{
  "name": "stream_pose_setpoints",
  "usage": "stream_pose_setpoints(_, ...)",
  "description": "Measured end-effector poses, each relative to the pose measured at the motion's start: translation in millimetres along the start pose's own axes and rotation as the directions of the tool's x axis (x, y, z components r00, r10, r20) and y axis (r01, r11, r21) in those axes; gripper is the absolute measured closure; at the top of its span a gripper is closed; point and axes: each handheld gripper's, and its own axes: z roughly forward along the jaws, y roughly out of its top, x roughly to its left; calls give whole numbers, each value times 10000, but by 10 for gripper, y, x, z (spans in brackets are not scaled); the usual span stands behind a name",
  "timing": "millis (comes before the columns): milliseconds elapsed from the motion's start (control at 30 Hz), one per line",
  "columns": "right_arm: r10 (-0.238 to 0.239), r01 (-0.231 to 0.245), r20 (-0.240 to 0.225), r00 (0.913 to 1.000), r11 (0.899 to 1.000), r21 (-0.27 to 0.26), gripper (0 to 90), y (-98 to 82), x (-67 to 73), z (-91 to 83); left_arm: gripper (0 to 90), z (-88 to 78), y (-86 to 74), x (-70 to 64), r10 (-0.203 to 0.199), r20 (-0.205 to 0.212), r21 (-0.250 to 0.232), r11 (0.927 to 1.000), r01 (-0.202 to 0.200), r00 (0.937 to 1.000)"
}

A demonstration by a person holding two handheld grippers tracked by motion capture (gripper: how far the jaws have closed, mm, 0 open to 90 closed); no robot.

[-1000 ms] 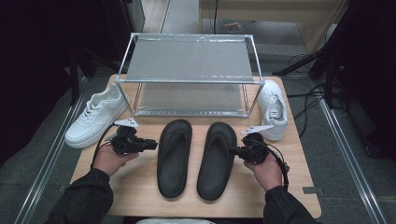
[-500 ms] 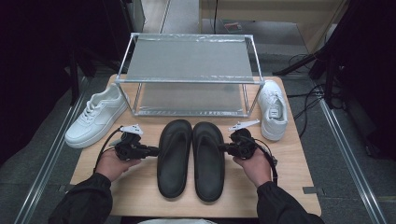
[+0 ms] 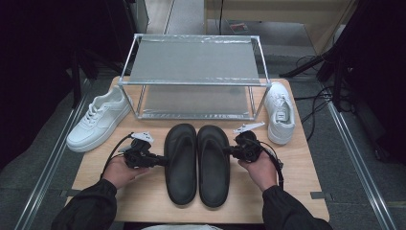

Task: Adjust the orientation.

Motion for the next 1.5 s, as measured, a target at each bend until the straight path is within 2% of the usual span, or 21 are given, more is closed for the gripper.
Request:
stream_pose_setpoints(167,91,-90,118,9999,9999,-85,900,8,-24,11,835,24,11,-52,112,-97,-5,9999,-112,9999)
stream_pose_setpoints(233,131,-129,165,9998,9999,-114,900,12,-29,15,837,38,16,-62,111,2,20,9999,-111,9999)
stream_pose_setpoints(467,286,-263,723,9970,9991,-322,900,28,-82,6,847,121,57,-165,315,130,73,9995,-316,9994)
stream_pose_setpoints(567,349,-318,839,9959,9988,-378,900,30,-111,5,846,158,69,-230,486,59,81,9988,-487,9988)
stream_pose_setpoints(667,464,-409,1001,9939,9976,-555,900,35,-145,0,846,201,82,-262,371,294,19,9993,-372,9989)
stream_pose_setpoints(700,520,-451,1103,9925,9969,-645,900,45,-170,3,846,216,96,-287,486,363,76,9988,-489,9982)
stream_pose_setpoints(833,590,-498,1247,9904,9959,-762,900,63,-205,27,843,248,107,-314,415,501,93,9991,-420,9979)
stream_pose_setpoints(900,619,-521,1266,9900,9955,-793,900,65,-212,29,839,265,105,-322,280,749,44,9996,-284,9968)
stream_pose_setpoints(1033,791,-664,1309,9882,9929,-988,900,71,-249,32,837,287,119,-364,494,765,92,9987,-503,9958)
stream_pose_setpoints(1200,756,-612,1249,9893,9914,-1160,895,69,-264,-19,794,233,130,-360,580,1042,-125,9983,-570,9929)
stream_pose_setpoints(1233,782,-626,1084,9910,9880,-1412,882,72,-243,-60,787,188,140,-359,749,971,-126,9972,-740,9925)
stream_pose_setpoints(1300,814,-659,1025,9914,9870,-1464,877,72,-227,-70,781,159,145,-352,775,978,-212,9969,-758,9922)
stream_pose_setpoints(1333,702,-562,851,9939,9860,-1567,861,69,-178,-95,762,121,153,-340,719,999,-349,9970,-687,9924)
stream_pose_setpoints(1500,566,-441,678,9961,9838,-1740,823,56,-89,-125,700,-13,183,-274,579,957,-757,9958,-507,9937)
